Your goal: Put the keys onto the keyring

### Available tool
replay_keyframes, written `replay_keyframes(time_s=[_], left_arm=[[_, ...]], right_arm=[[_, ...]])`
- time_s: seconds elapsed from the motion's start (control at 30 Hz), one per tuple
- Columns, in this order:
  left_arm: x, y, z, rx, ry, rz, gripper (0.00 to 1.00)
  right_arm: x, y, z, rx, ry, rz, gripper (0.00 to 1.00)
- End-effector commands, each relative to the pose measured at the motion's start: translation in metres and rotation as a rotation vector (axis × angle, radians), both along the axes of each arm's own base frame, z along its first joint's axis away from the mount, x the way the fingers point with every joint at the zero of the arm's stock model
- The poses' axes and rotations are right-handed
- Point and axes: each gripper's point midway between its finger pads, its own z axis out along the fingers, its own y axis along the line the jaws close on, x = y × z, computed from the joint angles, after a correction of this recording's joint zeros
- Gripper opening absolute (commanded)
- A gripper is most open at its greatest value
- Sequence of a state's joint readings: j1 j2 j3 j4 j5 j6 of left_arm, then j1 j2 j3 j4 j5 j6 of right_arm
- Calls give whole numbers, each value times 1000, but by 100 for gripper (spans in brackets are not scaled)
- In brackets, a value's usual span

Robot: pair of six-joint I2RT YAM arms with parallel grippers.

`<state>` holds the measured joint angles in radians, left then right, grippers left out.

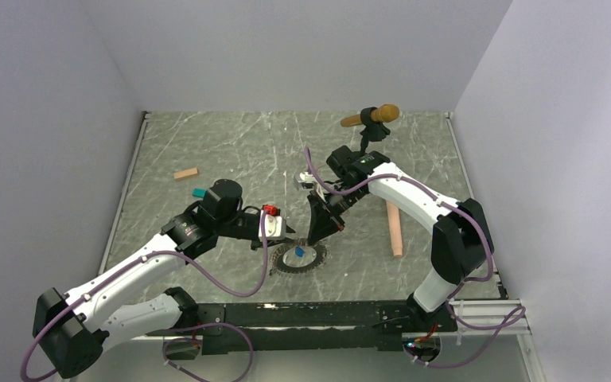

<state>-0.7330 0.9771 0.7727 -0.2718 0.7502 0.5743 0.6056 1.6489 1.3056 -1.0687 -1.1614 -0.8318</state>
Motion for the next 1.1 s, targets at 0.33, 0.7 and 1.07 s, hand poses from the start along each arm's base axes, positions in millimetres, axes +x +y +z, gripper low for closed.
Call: replay_keyframes(time_s=[0.33,0.7,1.07], left_arm=[[-5,3,-10,35,-22,-39,31],[-9,-3,-7,24,-29,-83,33],[5,-2,-8,47,-41,0,34]], right_arm=[[-8,4,23,95,20,27,0],[-8,5,25,106,35,33,0],[-10,5,25,108,41,34,0]])
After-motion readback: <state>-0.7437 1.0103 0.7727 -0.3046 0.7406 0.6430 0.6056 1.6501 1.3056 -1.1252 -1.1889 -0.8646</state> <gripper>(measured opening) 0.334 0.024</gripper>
